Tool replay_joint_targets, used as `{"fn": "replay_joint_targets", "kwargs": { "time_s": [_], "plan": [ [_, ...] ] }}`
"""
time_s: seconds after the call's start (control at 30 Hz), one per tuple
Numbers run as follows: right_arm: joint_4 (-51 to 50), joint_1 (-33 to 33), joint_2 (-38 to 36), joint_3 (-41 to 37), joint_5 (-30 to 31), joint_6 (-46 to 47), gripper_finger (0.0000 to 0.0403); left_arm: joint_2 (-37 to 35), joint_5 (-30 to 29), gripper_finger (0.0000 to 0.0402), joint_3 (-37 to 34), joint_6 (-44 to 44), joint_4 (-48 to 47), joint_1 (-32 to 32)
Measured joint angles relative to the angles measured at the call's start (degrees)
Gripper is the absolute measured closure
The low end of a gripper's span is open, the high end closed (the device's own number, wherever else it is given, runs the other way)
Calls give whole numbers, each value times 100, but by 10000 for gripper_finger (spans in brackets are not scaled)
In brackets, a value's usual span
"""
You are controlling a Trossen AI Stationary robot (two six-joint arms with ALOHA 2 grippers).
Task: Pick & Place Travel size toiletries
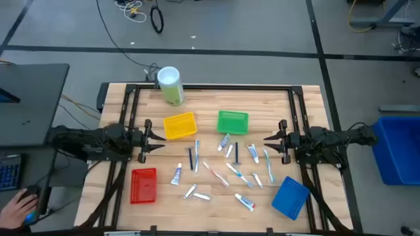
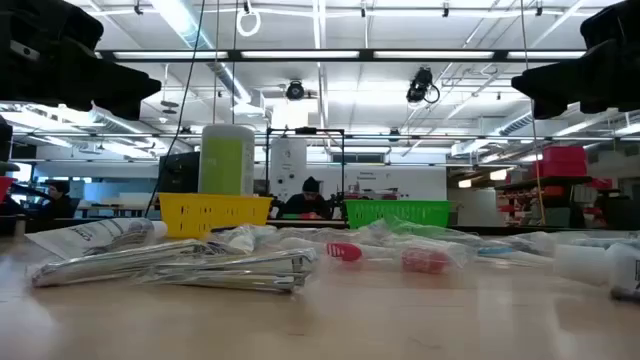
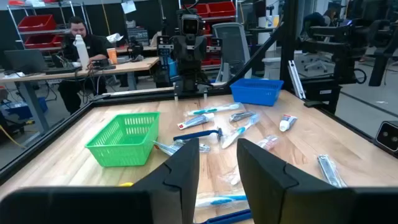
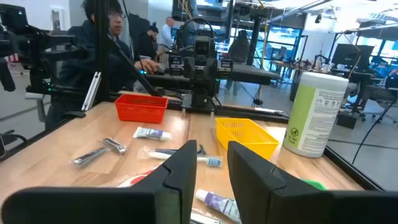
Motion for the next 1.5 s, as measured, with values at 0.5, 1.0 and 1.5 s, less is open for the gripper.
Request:
{"fn": "replay_joint_targets", "kwargs": {
  "time_s": [0.5, 1.0, 1.5],
  "plan": [
    [0, 2, -1, -2, 0, 0, 303, -1, 0, 285, 0, 0, -1, -2],
    [-2, 2, 0, -2, 0, 2, 302, -1, 1, 285, 0, 0, -1, -1],
    [113, 1, 0, -1, -1, 0, 304, -2, -212, 285, 0, 310, 518, 0]
  ]
}}
